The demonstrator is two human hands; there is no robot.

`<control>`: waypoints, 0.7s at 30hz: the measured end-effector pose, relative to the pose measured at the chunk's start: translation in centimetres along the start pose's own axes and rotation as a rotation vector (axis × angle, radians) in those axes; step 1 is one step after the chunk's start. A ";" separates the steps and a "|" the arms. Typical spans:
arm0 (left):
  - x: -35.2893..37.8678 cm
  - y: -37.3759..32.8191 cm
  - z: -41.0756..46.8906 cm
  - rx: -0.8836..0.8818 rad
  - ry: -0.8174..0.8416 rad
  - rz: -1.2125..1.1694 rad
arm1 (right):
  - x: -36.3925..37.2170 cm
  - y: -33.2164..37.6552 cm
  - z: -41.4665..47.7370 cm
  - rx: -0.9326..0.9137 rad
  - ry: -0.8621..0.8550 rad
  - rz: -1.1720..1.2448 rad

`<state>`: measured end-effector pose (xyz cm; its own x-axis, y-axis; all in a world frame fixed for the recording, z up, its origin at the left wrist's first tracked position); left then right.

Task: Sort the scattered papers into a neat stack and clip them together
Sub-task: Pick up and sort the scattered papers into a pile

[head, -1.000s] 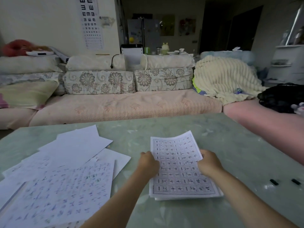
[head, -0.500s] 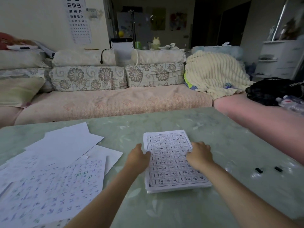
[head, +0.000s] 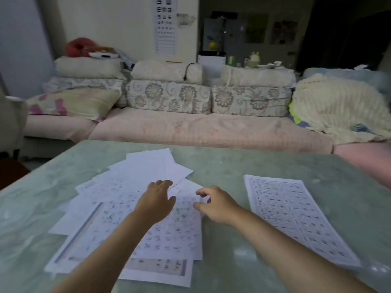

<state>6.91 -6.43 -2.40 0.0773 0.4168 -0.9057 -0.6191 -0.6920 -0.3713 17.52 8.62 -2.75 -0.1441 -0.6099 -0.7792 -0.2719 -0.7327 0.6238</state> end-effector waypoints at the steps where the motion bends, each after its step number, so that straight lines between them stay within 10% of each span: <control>1: -0.4 2.0 -0.1 -0.022 0.014 0.047 | 1.1 1.0 1.1 -0.010 0.009 -0.011; 12: 0.8 13.2 0.0 -0.088 0.229 0.175 | 10.0 7.5 11.3 -0.134 0.204 -0.428; 21: 0.2 14.0 -0.2 -0.060 0.166 0.091 | 9.1 8.1 11.1 -0.300 -0.147 -0.731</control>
<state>-1.62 -16.12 -7.82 0.1543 0.2513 -0.9555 -0.5818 -0.7586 -0.2935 3.47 0.41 -5.45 -0.1579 0.0861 -0.9837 -0.0821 -0.9939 -0.0738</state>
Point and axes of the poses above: each hand's wrist, its own z-axis towards the middle knuckle, its own x-axis out of the palm, y = z × x, the point moved 7 cm from there along z, towards the middle knuckle, and after that the axes turned 2 degrees about y, right-handed, at the moved point
